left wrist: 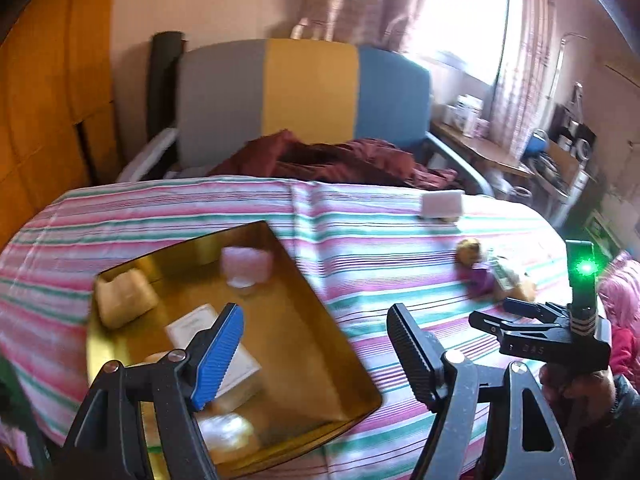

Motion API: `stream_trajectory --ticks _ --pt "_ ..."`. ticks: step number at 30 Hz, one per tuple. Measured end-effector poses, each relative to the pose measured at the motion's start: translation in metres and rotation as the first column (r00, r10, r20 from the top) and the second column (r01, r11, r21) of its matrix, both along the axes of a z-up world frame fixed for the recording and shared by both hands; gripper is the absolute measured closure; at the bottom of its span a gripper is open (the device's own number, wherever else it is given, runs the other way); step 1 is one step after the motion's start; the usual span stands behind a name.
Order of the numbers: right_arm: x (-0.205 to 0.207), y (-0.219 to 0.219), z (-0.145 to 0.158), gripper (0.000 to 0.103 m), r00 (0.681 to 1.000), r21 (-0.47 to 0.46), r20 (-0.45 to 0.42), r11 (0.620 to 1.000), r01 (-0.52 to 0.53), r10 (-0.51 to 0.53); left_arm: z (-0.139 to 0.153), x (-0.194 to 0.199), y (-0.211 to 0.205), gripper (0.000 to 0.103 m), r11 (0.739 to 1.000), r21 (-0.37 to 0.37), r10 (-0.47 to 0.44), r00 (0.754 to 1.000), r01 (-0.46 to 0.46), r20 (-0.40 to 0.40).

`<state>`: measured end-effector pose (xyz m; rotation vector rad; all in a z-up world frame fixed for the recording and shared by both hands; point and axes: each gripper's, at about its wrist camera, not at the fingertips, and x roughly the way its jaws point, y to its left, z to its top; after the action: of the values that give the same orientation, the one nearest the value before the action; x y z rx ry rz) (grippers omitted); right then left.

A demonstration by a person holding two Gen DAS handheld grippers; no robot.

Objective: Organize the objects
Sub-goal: 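Move both tools from the gold tray back toward the remaining items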

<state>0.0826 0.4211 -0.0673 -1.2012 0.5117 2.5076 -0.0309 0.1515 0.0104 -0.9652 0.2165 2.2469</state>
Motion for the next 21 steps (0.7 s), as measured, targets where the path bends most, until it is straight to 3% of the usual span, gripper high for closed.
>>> stream_trajectory --ticks 10,14,17,21 --pt "0.025 0.072 0.017 0.015 0.993 0.038 -0.013 0.992 0.120 -0.119 -0.003 -0.015 0.095 0.021 0.989 -0.002 -0.150 0.986 0.151 0.077" --pt "0.032 0.100 0.024 0.014 0.986 0.057 -0.027 0.984 0.167 -0.166 -0.011 -0.027 0.138 0.021 0.978 0.034 -0.210 0.959 0.208 0.192" --pt "0.036 0.118 0.027 0.014 0.983 0.075 -0.026 0.980 0.186 -0.184 -0.022 -0.042 0.172 0.020 0.968 0.093 -0.249 0.911 0.231 0.328" --pt "0.044 0.137 0.026 0.014 0.978 0.082 -0.028 0.975 0.206 -0.205 -0.043 -0.068 0.221 0.020 0.958 0.182 -0.284 0.815 0.221 0.506"
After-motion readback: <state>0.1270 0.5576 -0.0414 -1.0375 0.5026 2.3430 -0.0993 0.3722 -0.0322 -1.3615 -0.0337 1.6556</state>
